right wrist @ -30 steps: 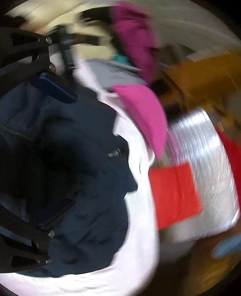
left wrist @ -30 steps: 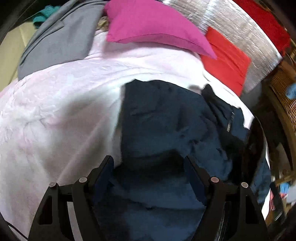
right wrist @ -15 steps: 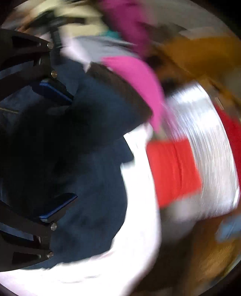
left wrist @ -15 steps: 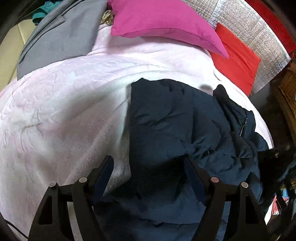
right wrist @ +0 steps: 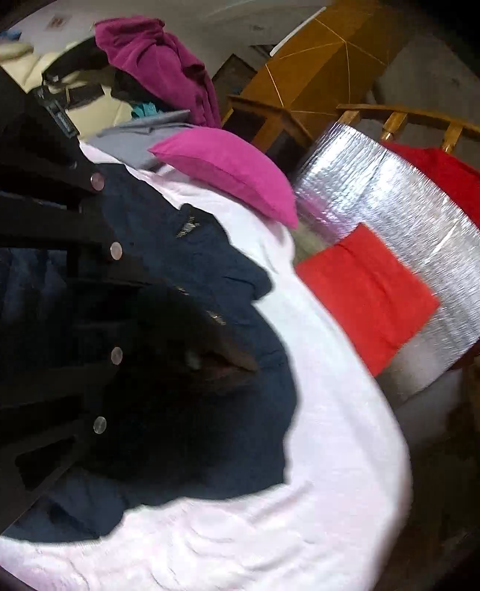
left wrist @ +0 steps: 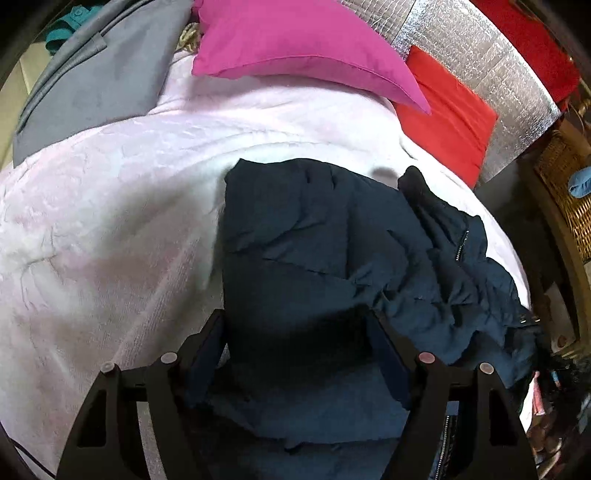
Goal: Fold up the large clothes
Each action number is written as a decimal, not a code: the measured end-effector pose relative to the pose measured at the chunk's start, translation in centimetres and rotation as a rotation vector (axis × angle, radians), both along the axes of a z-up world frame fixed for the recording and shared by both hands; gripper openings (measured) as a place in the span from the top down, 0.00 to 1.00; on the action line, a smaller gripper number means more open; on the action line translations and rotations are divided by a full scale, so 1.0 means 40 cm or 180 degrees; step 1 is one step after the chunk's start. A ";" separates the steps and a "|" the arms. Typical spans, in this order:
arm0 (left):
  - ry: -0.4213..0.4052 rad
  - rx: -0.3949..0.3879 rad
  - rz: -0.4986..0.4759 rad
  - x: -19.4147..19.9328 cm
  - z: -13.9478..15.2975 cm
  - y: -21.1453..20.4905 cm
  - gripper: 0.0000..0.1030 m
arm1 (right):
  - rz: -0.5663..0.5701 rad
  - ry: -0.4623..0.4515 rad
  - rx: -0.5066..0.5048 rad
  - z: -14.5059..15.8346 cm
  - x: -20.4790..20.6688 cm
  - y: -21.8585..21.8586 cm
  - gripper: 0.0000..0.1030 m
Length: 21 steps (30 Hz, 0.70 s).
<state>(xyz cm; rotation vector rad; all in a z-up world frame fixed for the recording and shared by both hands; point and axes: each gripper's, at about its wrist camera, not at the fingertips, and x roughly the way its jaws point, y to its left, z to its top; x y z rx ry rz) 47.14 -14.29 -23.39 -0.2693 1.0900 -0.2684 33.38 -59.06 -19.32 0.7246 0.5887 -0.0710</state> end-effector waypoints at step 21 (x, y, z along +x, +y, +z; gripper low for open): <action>0.0377 -0.0800 -0.0134 0.005 -0.010 0.108 0.19 | -0.0458 0.0296 0.0450 -0.051 -0.129 -0.199 0.00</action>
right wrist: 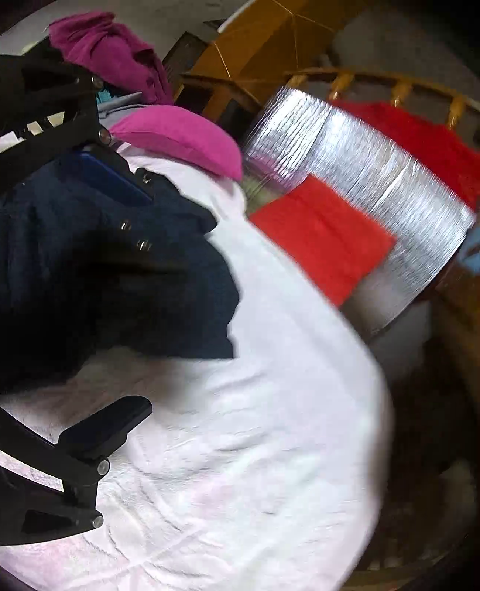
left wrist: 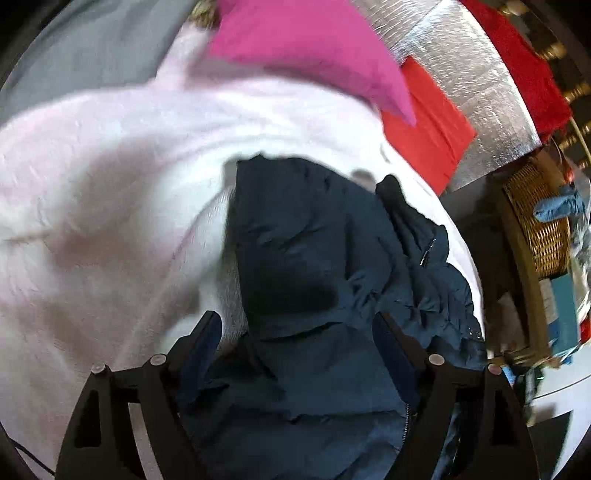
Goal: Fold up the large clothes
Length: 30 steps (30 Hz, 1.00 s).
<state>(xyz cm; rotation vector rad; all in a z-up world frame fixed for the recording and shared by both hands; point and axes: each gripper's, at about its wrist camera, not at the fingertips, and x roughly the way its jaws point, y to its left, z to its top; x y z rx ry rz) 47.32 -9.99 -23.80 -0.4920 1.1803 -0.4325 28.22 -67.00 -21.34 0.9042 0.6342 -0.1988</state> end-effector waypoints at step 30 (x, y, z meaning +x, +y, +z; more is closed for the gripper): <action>-0.0427 0.0695 -0.0096 -0.085 0.077 -0.052 0.31 | 0.0434 0.0119 -0.0399 0.034 -0.012 0.076 0.26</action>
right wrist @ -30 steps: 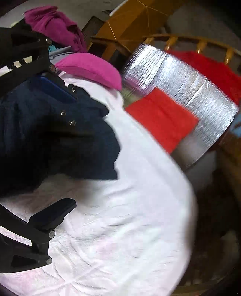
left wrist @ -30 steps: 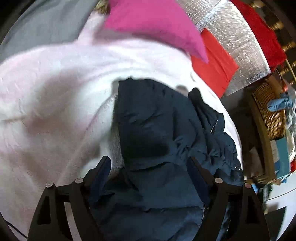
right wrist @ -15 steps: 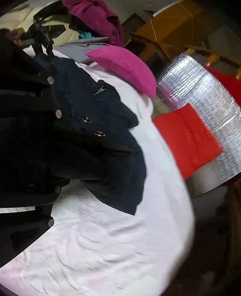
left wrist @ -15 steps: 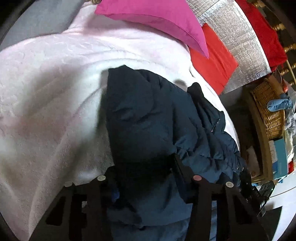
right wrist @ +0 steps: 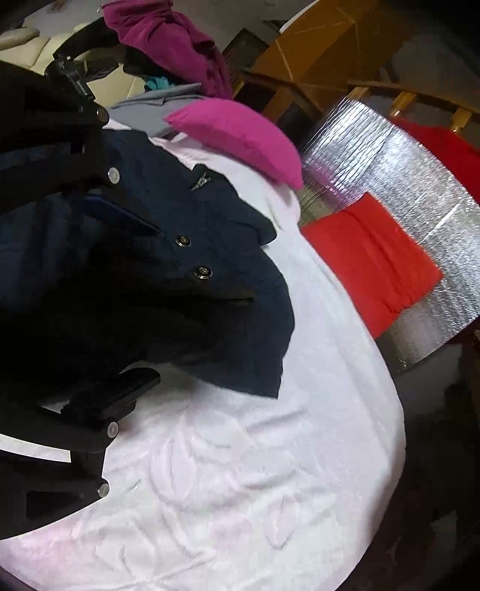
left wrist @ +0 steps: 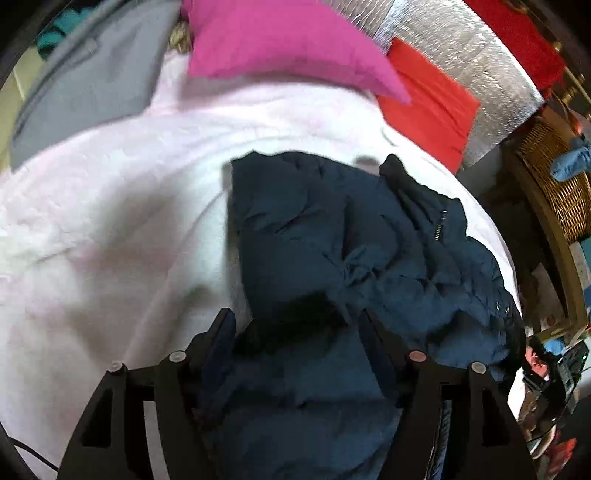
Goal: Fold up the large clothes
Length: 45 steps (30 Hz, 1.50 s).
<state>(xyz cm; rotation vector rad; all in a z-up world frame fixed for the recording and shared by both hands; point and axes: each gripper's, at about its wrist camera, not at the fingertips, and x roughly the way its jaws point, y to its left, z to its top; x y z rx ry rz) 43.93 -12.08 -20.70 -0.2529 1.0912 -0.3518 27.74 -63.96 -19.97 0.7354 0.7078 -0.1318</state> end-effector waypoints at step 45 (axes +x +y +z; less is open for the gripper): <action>0.0195 0.0135 0.0147 -0.642 -0.099 0.223 0.30 | 0.0817 0.0455 0.0221 -0.118 -0.561 0.160 0.77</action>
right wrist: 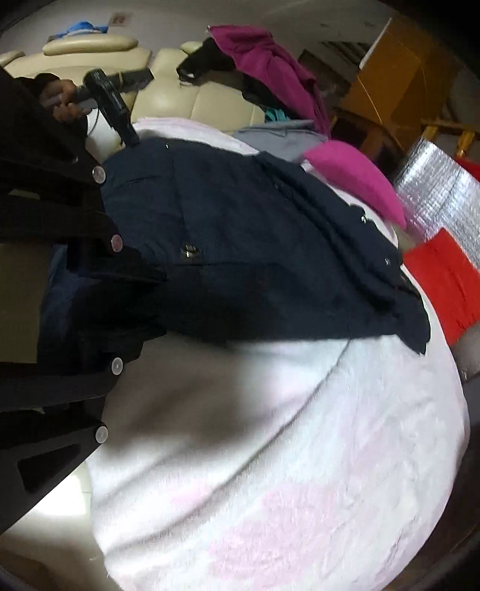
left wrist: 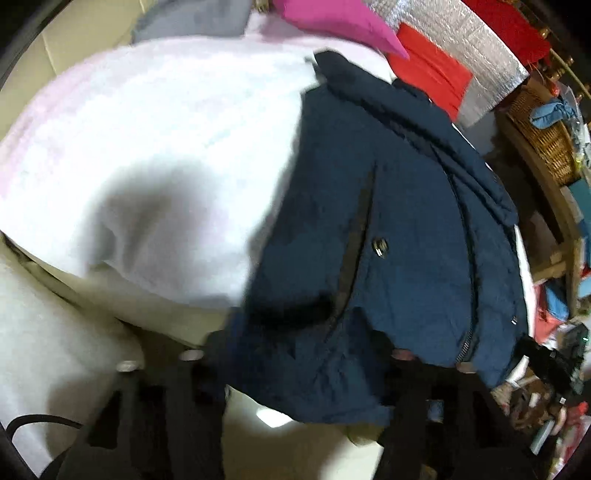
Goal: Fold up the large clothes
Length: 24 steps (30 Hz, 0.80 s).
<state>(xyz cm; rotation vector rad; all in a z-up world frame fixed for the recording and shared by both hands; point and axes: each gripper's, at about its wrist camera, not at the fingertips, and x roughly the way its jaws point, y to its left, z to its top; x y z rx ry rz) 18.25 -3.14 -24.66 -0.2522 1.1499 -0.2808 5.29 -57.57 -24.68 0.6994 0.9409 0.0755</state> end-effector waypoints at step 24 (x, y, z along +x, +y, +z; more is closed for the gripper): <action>-0.1322 0.1498 -0.0202 -0.040 0.144 -0.168 0.27 | -0.0264 -0.0800 -0.0439 0.135 0.034 0.078 0.35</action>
